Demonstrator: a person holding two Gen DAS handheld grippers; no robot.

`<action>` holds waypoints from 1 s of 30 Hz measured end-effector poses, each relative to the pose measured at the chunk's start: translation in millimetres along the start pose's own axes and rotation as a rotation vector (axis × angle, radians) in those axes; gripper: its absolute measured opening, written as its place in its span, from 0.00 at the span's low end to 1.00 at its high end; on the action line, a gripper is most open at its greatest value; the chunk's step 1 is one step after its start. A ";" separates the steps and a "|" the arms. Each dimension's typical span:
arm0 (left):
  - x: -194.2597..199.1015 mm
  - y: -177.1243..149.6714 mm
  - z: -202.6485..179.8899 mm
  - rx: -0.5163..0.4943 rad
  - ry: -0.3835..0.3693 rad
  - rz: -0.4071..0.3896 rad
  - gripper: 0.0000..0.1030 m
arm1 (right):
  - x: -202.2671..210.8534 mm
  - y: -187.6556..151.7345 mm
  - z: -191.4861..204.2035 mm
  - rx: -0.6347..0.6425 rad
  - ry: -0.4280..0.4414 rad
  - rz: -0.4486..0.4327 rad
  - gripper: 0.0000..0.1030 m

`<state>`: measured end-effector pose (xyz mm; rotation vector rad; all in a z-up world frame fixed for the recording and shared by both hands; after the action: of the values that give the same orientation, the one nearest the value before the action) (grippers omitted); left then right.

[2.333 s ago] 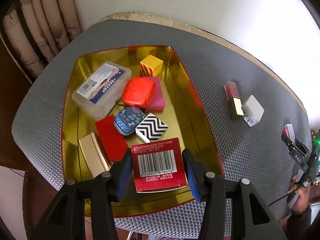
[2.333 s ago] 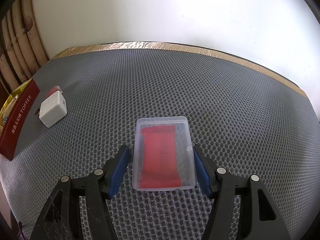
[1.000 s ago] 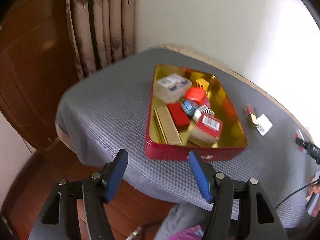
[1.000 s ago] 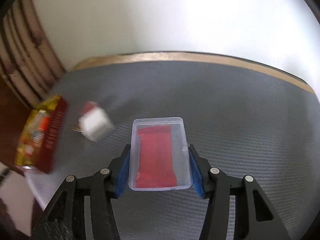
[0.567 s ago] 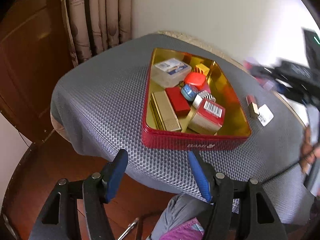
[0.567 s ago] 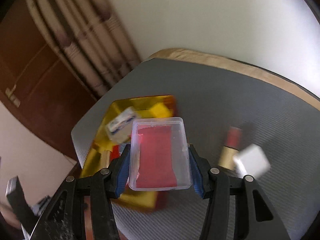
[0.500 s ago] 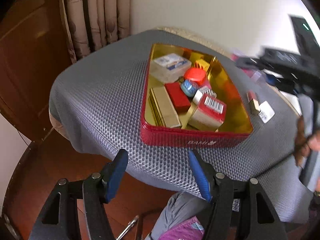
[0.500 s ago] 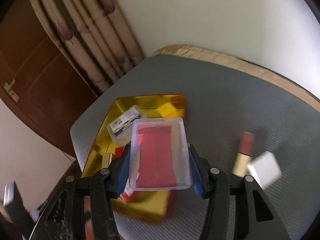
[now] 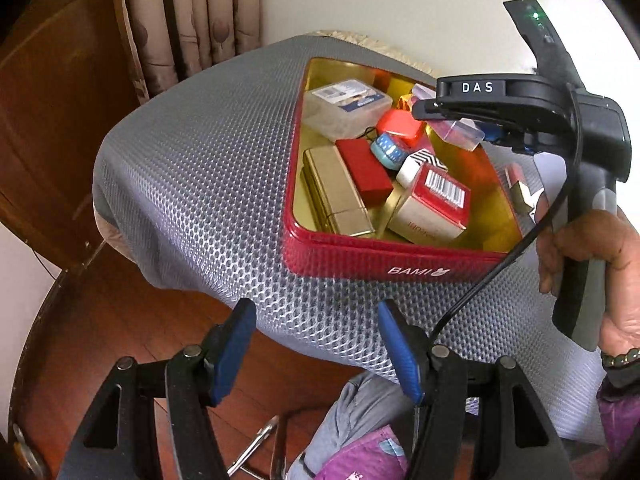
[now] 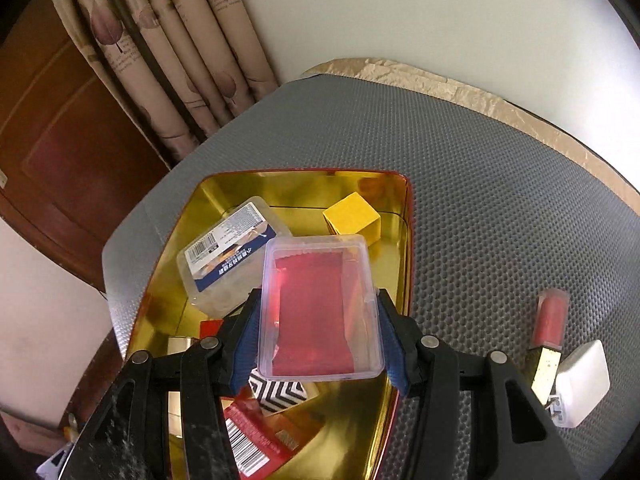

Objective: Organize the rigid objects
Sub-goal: 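Carry the clear box with red contents into the tin and open the right tool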

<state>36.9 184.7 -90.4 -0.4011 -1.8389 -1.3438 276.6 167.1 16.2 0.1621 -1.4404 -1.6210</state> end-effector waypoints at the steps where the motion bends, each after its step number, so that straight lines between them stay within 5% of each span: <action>1: -0.5 -0.7 0.4 0.002 0.001 0.004 0.63 | -1.0 -0.1 0.7 0.015 -0.009 -0.001 0.49; 16: -1.4 -2.9 1.5 -0.023 0.029 0.012 0.63 | 0.9 2.6 2.0 0.008 -0.006 -0.016 0.58; 23: -2.3 -6.4 -4.1 -0.065 0.031 0.020 0.63 | 41.6 13.4 -8.7 -0.051 0.033 -0.141 0.66; 27: -1.3 -8.9 -8.8 -0.094 0.031 0.019 0.63 | 76.9 -0.2 -42.7 -0.056 -0.035 -0.212 0.73; 30: -0.2 -10.2 -12.4 -0.118 0.035 0.011 0.63 | 106.4 -35.2 -94.7 -0.020 -0.190 -0.233 0.76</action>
<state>35.5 169.6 -95.8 -0.4465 -1.7319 -1.4470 258.2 21.8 6.8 0.1740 -1.5958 -1.8810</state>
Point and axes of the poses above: each gripper's, at about its wrist camera, not at the fingertips, and x roughly against the way its jaws point, z to its left, y to its top, the point moved 9 cm from there along -x, roughly the way its jaws point, and after that the axes turned 13 degrees about -z, right-handed, at the moved point
